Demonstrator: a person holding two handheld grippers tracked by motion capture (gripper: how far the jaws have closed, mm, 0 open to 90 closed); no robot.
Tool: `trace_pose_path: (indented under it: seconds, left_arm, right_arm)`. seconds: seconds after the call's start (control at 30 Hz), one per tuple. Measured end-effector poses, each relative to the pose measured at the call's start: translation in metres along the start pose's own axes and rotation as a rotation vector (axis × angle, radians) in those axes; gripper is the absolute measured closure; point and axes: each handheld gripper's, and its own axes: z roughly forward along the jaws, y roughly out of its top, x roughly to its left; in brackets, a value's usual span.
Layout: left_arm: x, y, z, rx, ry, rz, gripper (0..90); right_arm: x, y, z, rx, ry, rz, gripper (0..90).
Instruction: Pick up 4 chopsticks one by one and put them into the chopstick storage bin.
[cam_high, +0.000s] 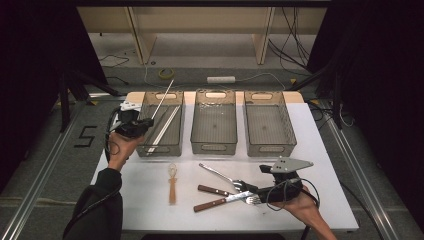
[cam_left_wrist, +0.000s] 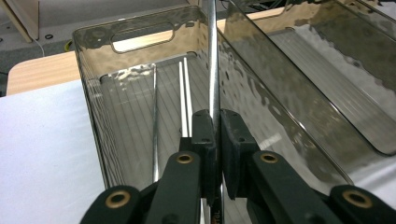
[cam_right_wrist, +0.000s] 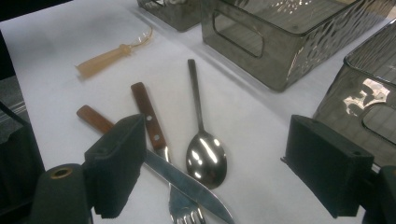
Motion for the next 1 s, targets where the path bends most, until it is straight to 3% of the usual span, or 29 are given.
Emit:
trace_pose_path:
  seconds: [0.4,1.0]
  left_arm:
    - [0.006,0.003,0.024,0.022,0.033,-0.046,84.2]
    - [0.014,-0.005,0.04,0.11,0.08,-0.08,83.6]
  right_arm:
    - [0.0,0.001,-0.002,-0.003,0.003,-0.007,21.5]
    - [0.001,0.001,-0.001,-0.005,0.009,-0.013,21.5]
